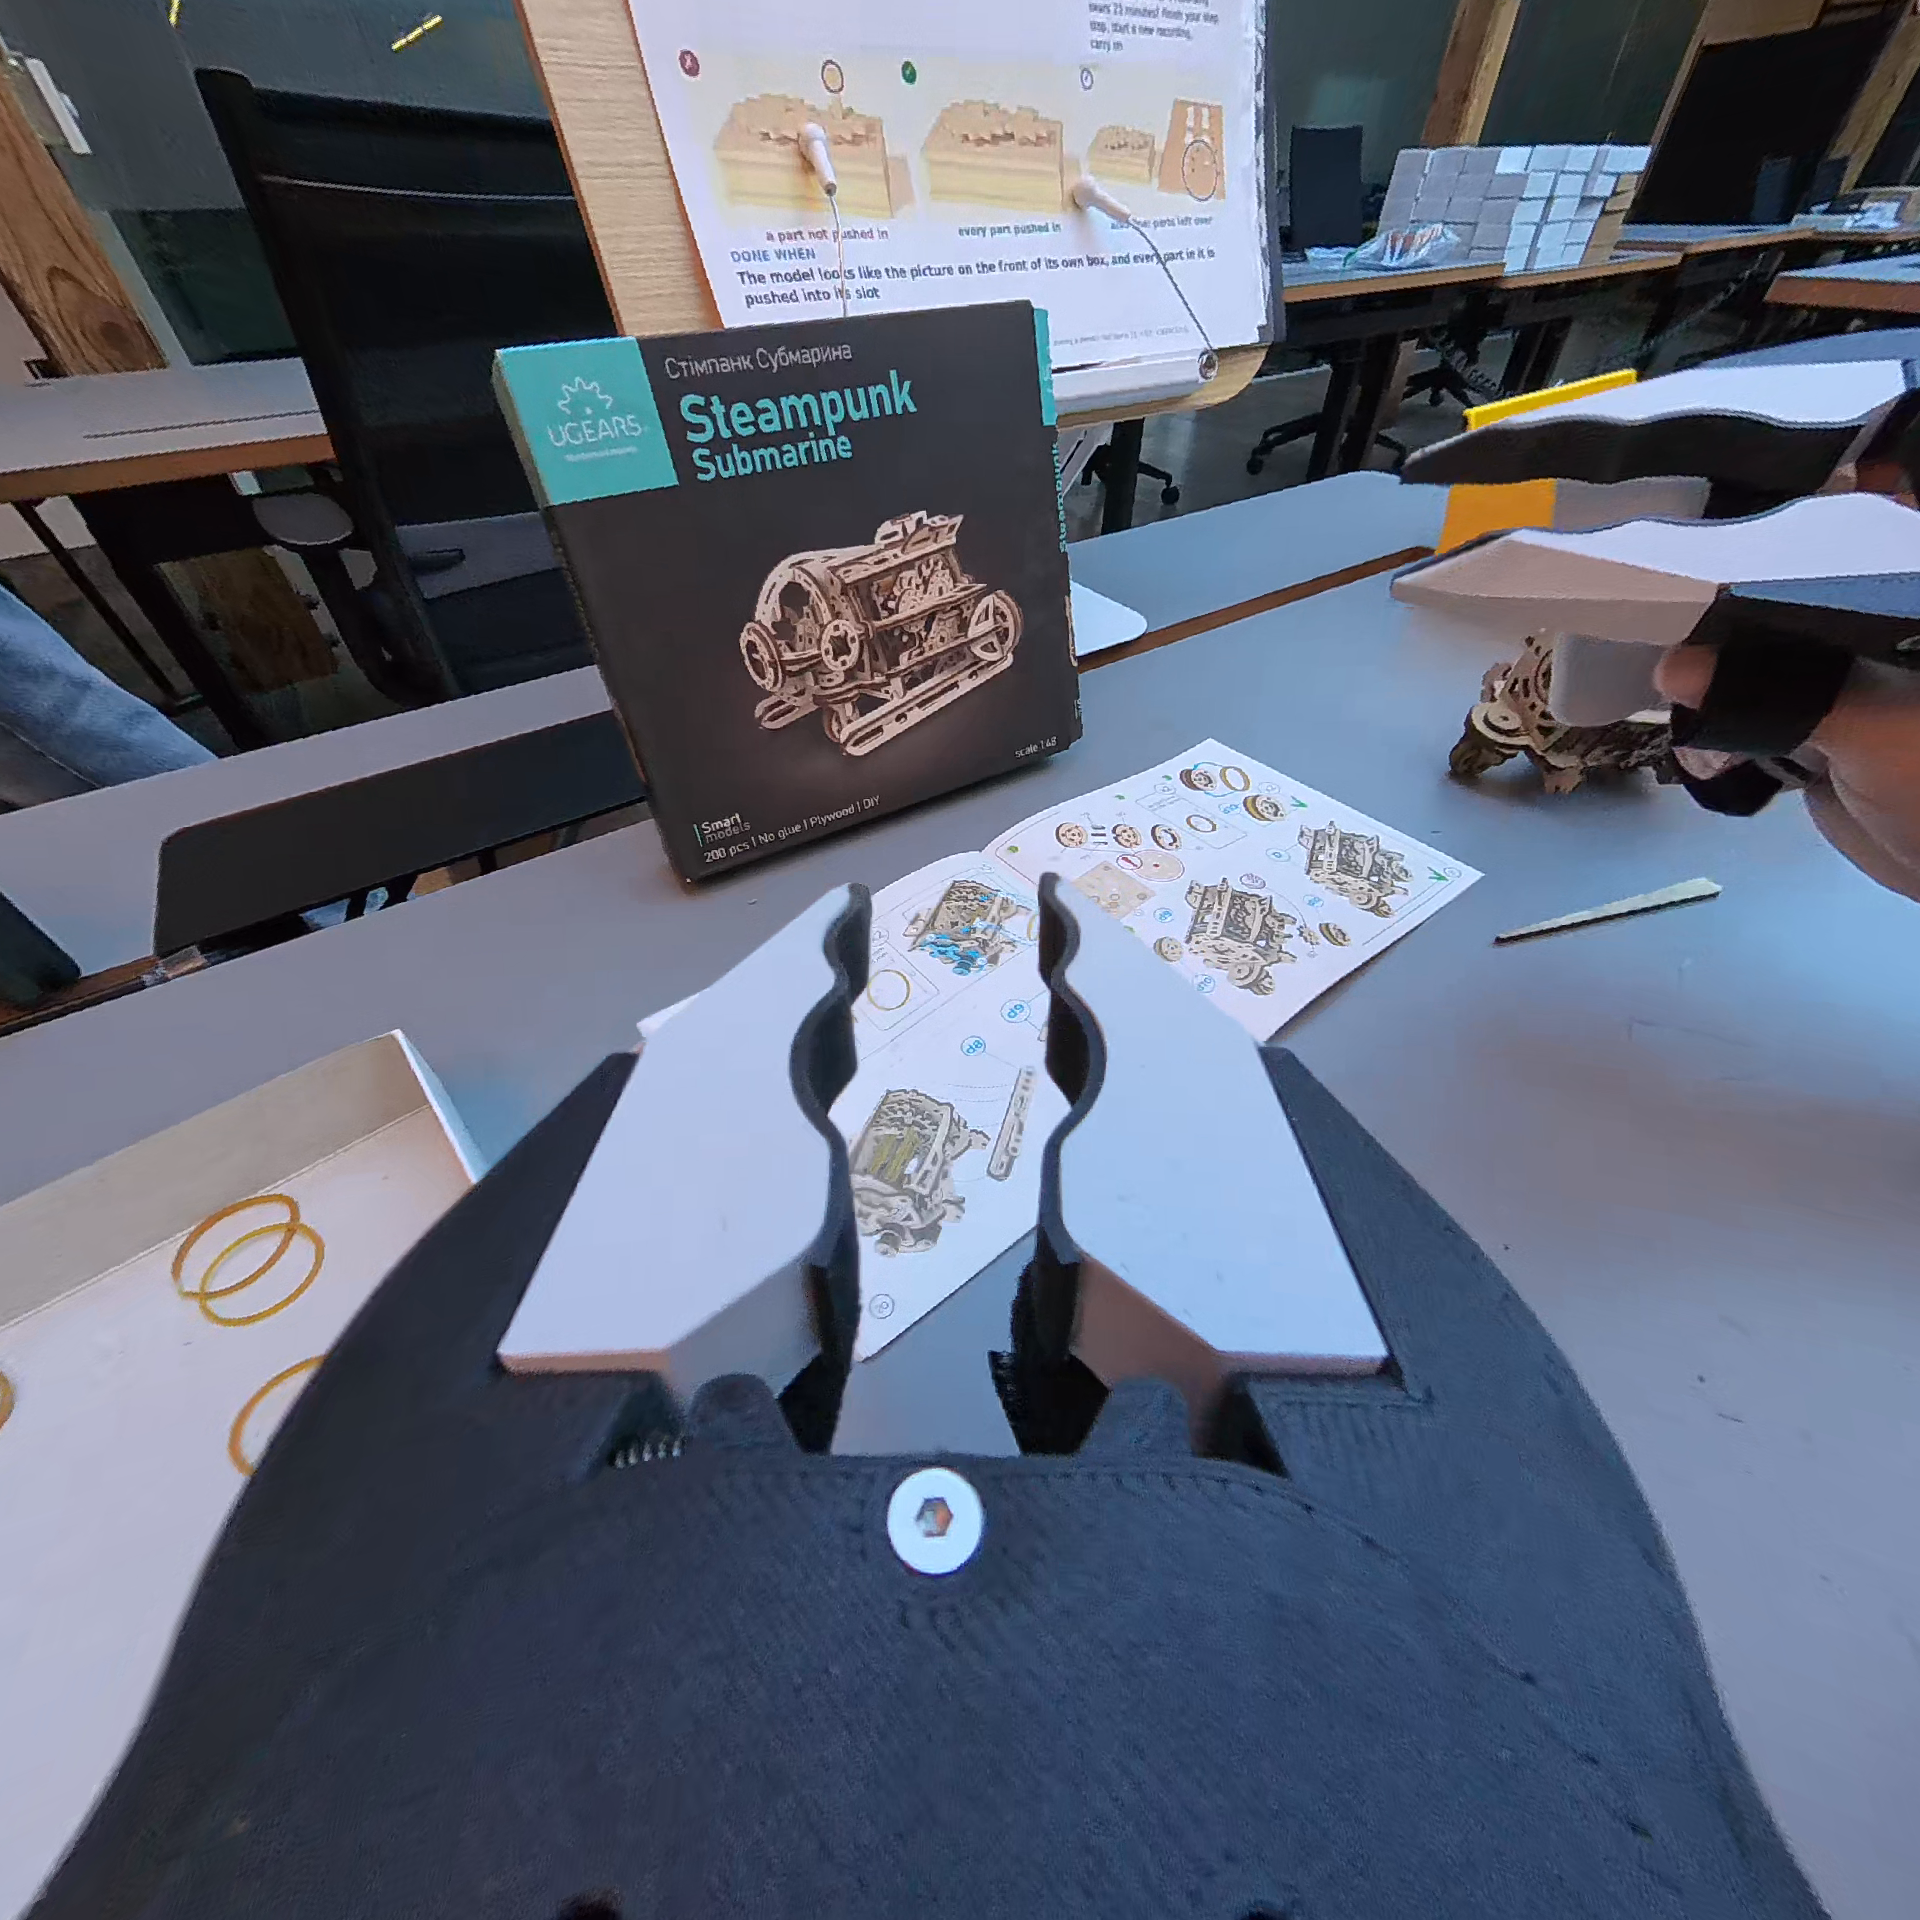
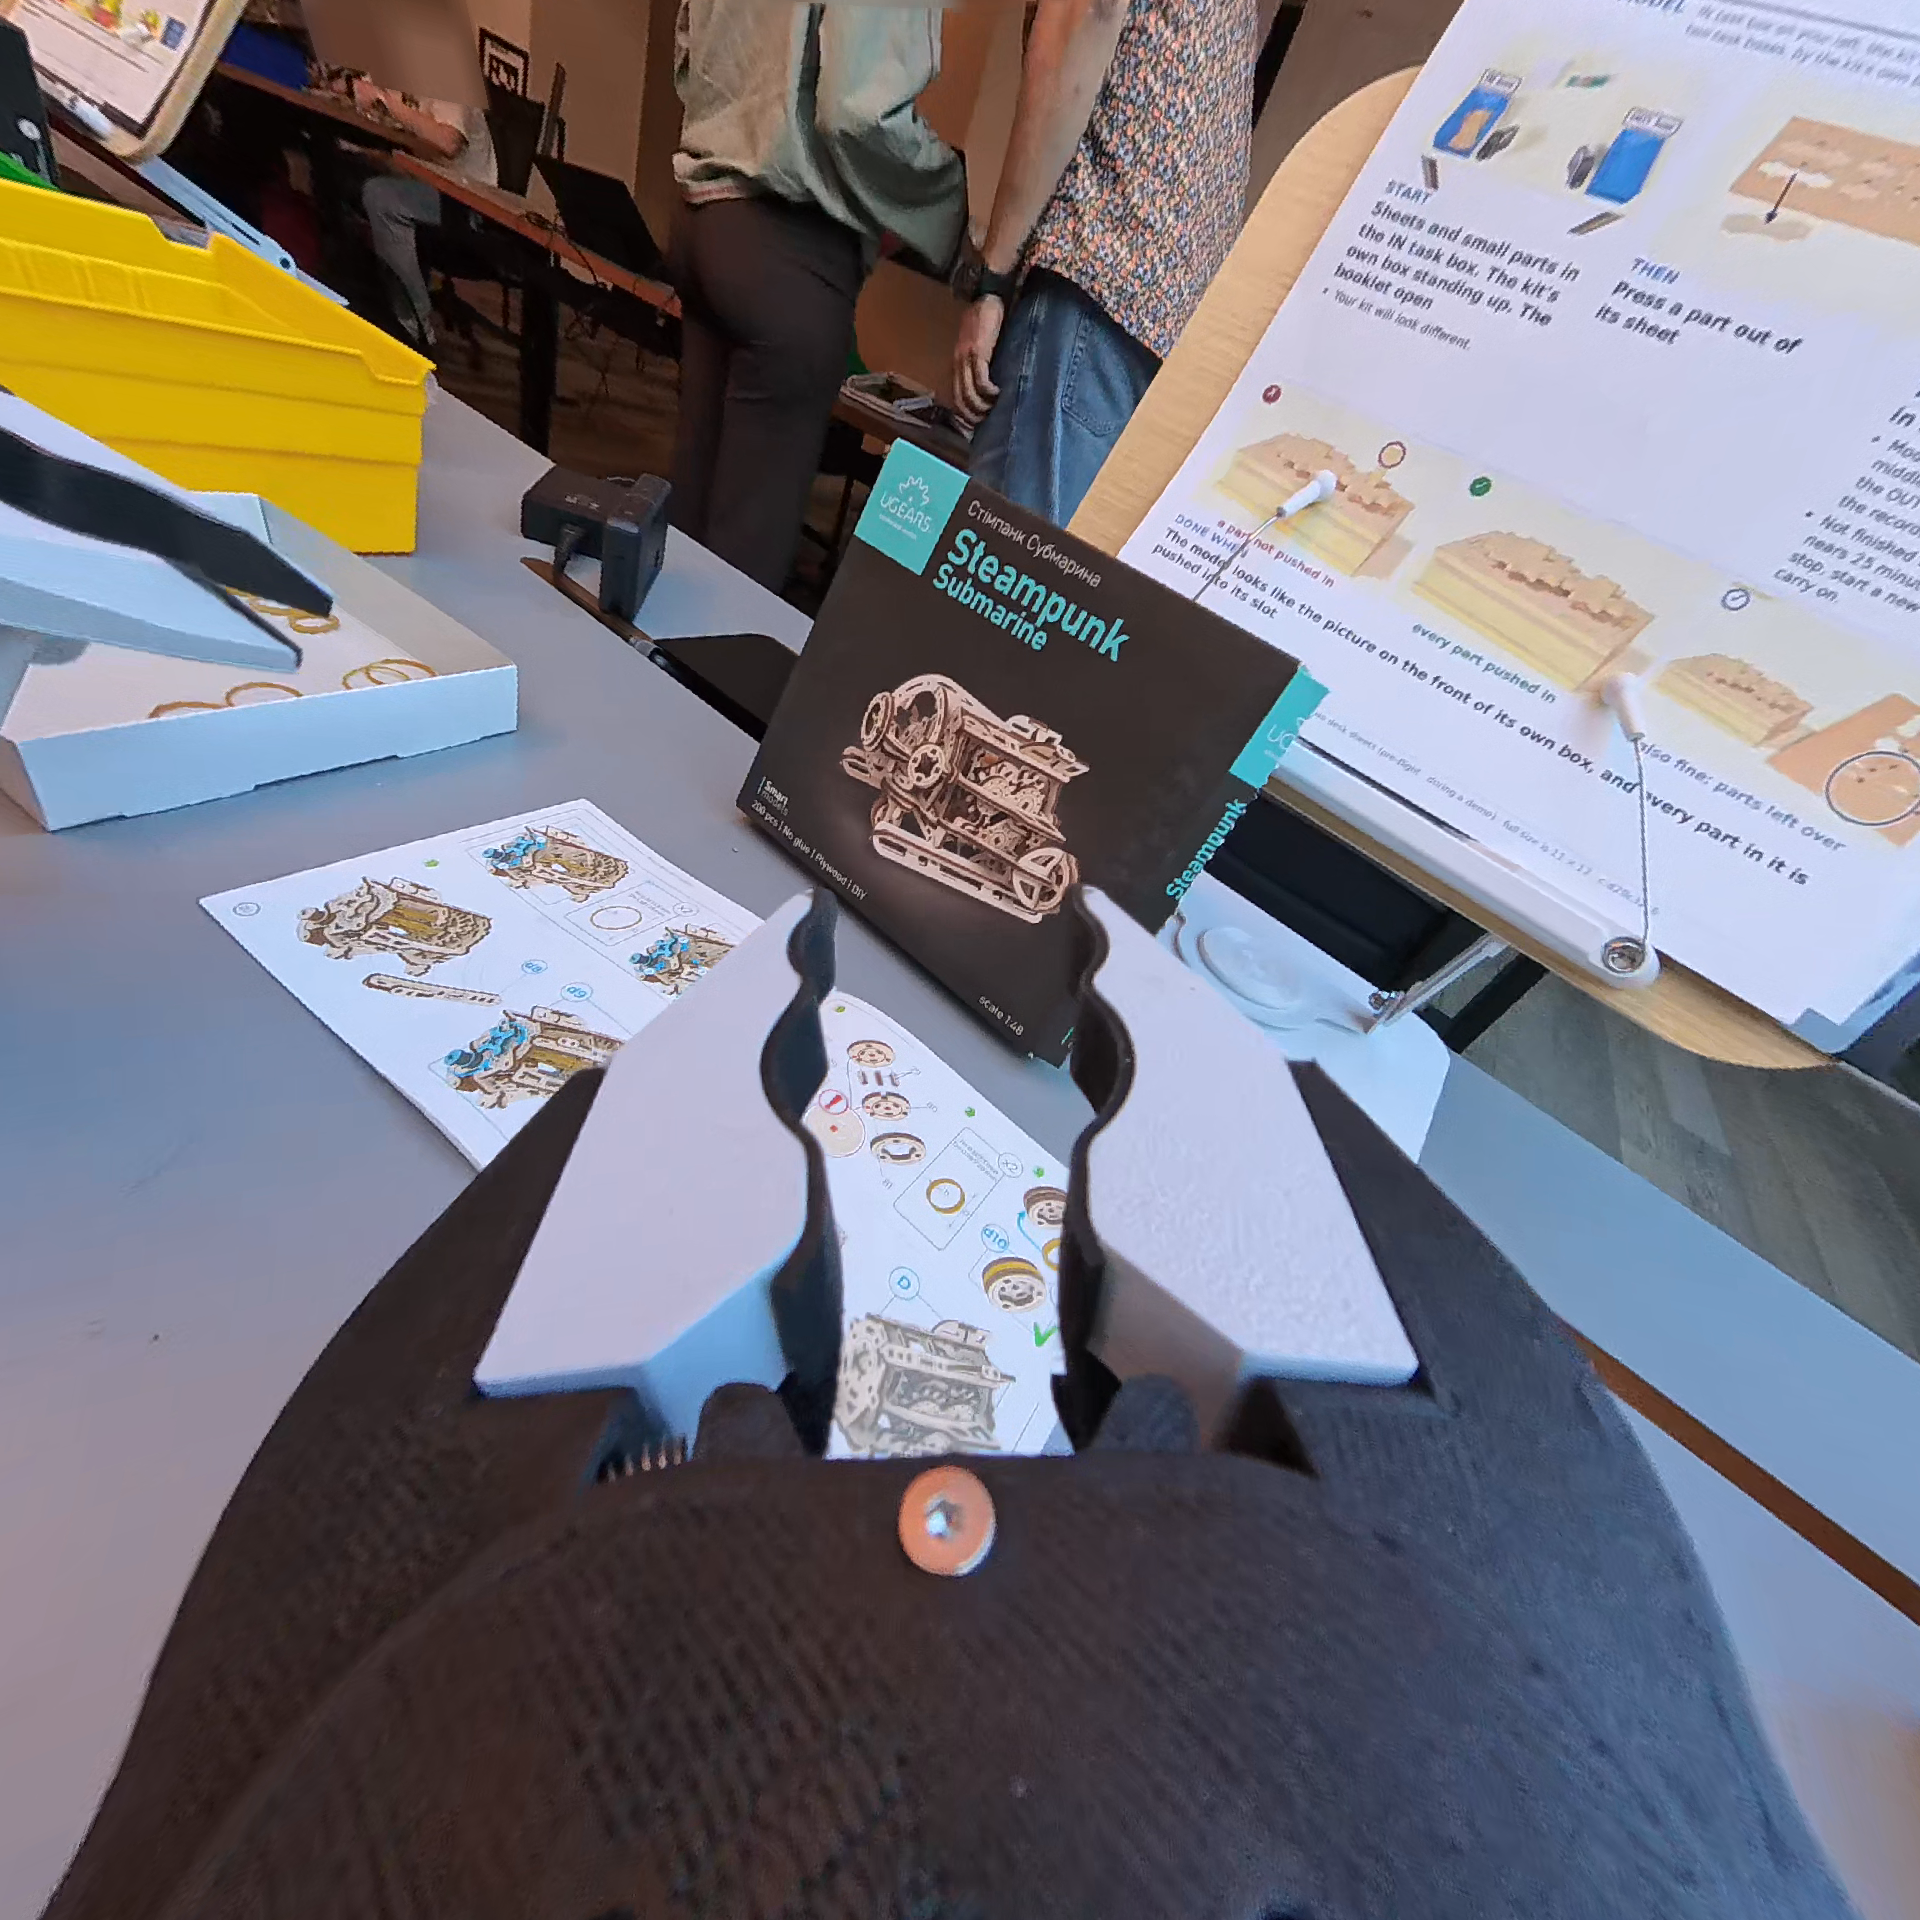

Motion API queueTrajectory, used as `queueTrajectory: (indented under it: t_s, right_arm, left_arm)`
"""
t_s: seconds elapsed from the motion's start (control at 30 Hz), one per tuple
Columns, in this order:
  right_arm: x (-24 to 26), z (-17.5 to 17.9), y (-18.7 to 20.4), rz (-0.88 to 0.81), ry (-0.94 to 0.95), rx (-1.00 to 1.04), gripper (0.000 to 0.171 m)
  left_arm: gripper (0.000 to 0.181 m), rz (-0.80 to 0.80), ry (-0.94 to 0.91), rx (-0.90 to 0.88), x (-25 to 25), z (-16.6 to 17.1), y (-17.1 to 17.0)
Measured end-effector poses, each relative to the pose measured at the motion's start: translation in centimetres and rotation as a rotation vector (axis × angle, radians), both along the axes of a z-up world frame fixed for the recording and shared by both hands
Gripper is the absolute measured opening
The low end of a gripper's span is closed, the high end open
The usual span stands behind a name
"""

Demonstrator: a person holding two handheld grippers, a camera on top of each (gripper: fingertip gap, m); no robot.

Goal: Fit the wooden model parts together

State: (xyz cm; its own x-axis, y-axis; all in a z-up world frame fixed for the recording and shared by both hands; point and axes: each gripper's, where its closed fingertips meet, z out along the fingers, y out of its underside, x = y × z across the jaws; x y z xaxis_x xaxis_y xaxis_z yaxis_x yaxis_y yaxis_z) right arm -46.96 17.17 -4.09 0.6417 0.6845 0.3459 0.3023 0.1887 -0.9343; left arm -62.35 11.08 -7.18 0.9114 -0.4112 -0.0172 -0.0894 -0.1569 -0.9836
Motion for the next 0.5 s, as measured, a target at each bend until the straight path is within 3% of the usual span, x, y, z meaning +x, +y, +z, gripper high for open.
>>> queueTrajectory:
  t_s: [0.27,0.5]
  right_arm:
    - [-1.9,-1.5,-1.6,0.076,-0.07,-0.019,0.033]
    - [-1.9,-1.4,-1.7,0.089,0.008,-0.09,0.026]
  left_arm:
    - [0.026,0.014,0.027,0.023,-0.4,0.2,0.0]
    - [0.011,0.034,0.019,0.079,-0.8,1.2,-0.2]
